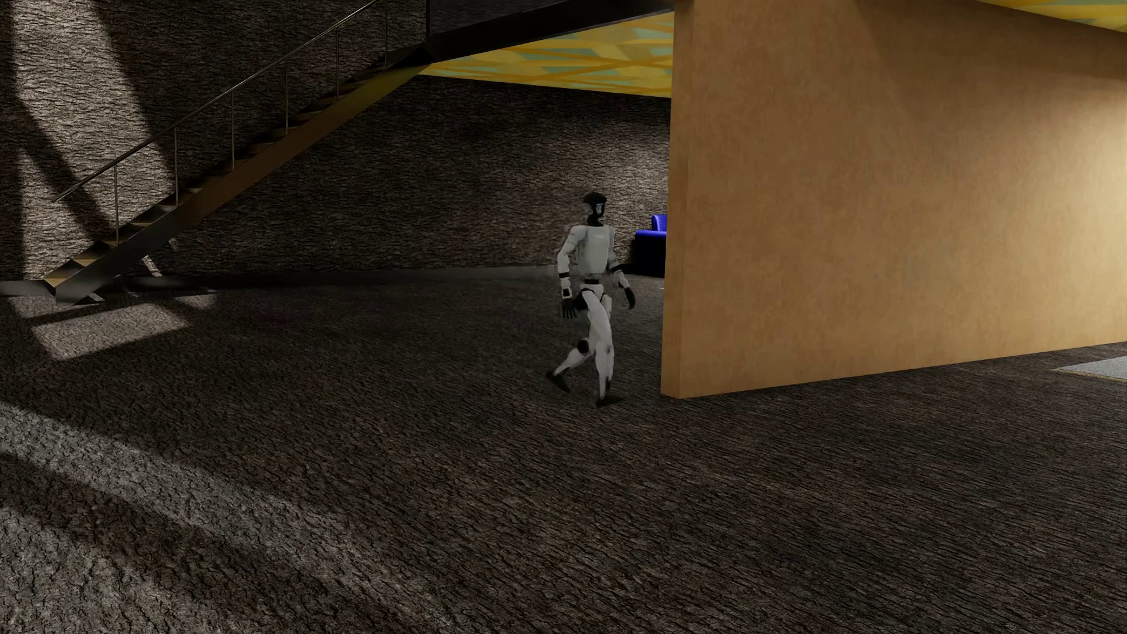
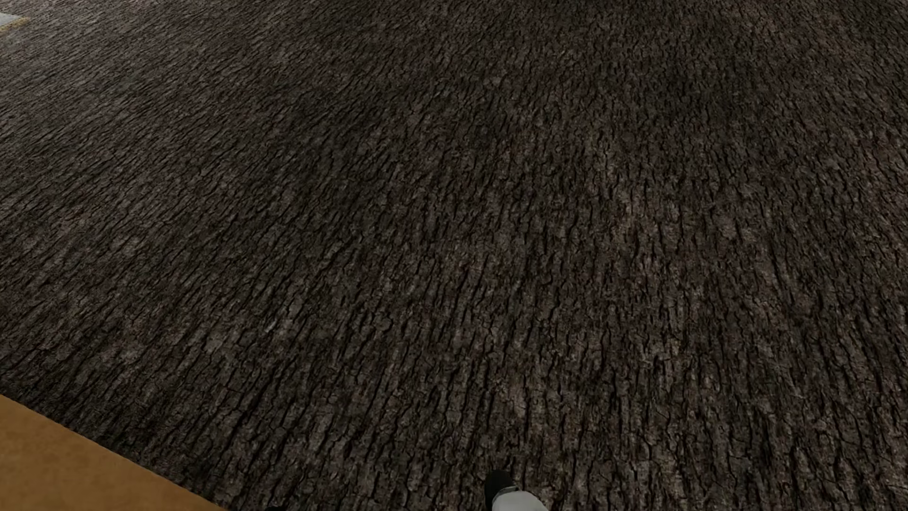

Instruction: Avoid the corner

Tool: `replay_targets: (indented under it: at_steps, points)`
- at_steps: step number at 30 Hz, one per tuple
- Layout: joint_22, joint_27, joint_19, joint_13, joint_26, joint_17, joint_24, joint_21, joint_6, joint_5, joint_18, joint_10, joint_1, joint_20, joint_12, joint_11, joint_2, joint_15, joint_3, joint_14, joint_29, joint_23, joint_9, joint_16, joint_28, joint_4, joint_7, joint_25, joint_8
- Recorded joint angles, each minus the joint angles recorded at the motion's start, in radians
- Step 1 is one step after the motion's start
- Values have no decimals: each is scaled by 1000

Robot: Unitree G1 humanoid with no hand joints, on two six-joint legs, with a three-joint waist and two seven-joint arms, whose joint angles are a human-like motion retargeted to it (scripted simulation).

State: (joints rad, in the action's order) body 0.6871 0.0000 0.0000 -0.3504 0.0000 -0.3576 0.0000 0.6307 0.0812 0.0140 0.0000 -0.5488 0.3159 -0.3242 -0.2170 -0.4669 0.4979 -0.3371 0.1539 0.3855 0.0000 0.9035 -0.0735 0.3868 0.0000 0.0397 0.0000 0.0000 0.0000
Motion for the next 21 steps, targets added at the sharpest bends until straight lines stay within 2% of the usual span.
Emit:
replay_targets:
  at_steps: [1,2,3,4,5,6,7,8,10,12,13,14,15,16,17,18,19,20,21]
  points:
    - [19,0,0,-10,0,-5,0,3,11,1,0,-24,48,22,5,-7,22,144,26,-57,0,4,-9,-7,0,27,0,0,0]
    - [37,0,0,-17,0,-5,0,7,29,25,0,-91,61,36,-9,-85,56,376,30,-169,0,14,5,-13,0,65,0,0,0]
    - [62,0,0,-20,0,-2,0,10,68,80,0,-226,14,46,-32,-165,76,550,14,-351,0,26,20,-26,0,111,0,0,0]
    - [134,0,0,-9,0,-8,0,-8,91,113,0,-416,-61,-13,-41,-242,51,583,-14,-494,0,62,22,-27,0,124,0,0,0]
    - [135,0,0,12,0,-14,0,-28,111,168,0,-643,-203,-18,-70,-265,16,555,-44,-501,0,61,28,-27,0,140,0,0,0]
    - [146,0,0,34,0,-6,0,-85,122,195,0,-806,-301,-52,-82,-244,-86,506,-91,-355,0,77,3,-25,0,138,0,0,0]
    - [149,0,0,64,0,-13,0,-86,111,201,0,-884,-410,-76,-99,-182,-201,431,-154,-217,0,61,-4,-20,0,106,0,0,0]
    - [158,0,0,90,0,-27,0,-75,100,202,0,-890,-517,-94,-125,-125,-313,355,-217,-155,0,30,-7,-16,0,81,0,0,0]
    - [207,0,0,108,0,-55,0,-124,66,163,0,-664,-654,-99,-177,6,-547,193,-346,-145,0,-94,-19,-1,0,40,0,0,0]
    - [248,0,0,148,0,-75,0,-171,53,127,0,-313,-753,-103,-219,54,-724,-16,-432,-184,0,-207,-4,15,0,56,0,0,0]
    - [274,0,0,181,0,-80,0,-189,59,126,0,-111,-779,-99,-236,39,-773,-74,-462,-183,0,-241,16,21,0,74,0,0,0]
    - [301,0,0,207,0,-86,0,-217,64,119,0,17,-785,-109,-248,38,-814,-99,-481,-289,0,-271,31,22,0,82,0,0,0]
    - [324,0,0,229,0,-85,0,-235,72,122,0,420,-816,-105,-260,55,-837,-77,-479,-772,0,-284,49,22,0,86,0,0,0]
    - [353,0,0,229,0,-82,0,-255,76,106,0,27,-848,-110,-267,38,-874,-4,-471,-341,0,-296,40,21,0,71,0,0,0]
    - [385,0,0,209,0,-70,0,-279,71,78,0,-102,-860,-130,-264,-42,-899,119,-464,-137,0,-282,31,23,0,49,0,0,0]
    - [396,0,0,192,0,-47,0,-286,58,36,0,-228,-902,-107,-266,-219,-838,279,-447,-164,0,-233,42,17,0,31,0,0,0]
    - [413,0,0,171,0,-32,0,-275,50,-7,0,-343,-865,-121,-240,-454,-782,380,-428,-118,0,-149,12,15,0,-23,0,0,0]
    - [390,0,0,160,0,-35,0,-242,66,1,0,-347,-804,-149,-205,-748,-651,387,-406,-76,0,-80,1,12,0,-64,0,0,0]
    - [333,0,0,154,0,-42,0,-179,75,-1,0,-297,-719,-160,-181,-975,-515,339,-370,-84,0,-20,-5,7,0,-115,0,0,0]
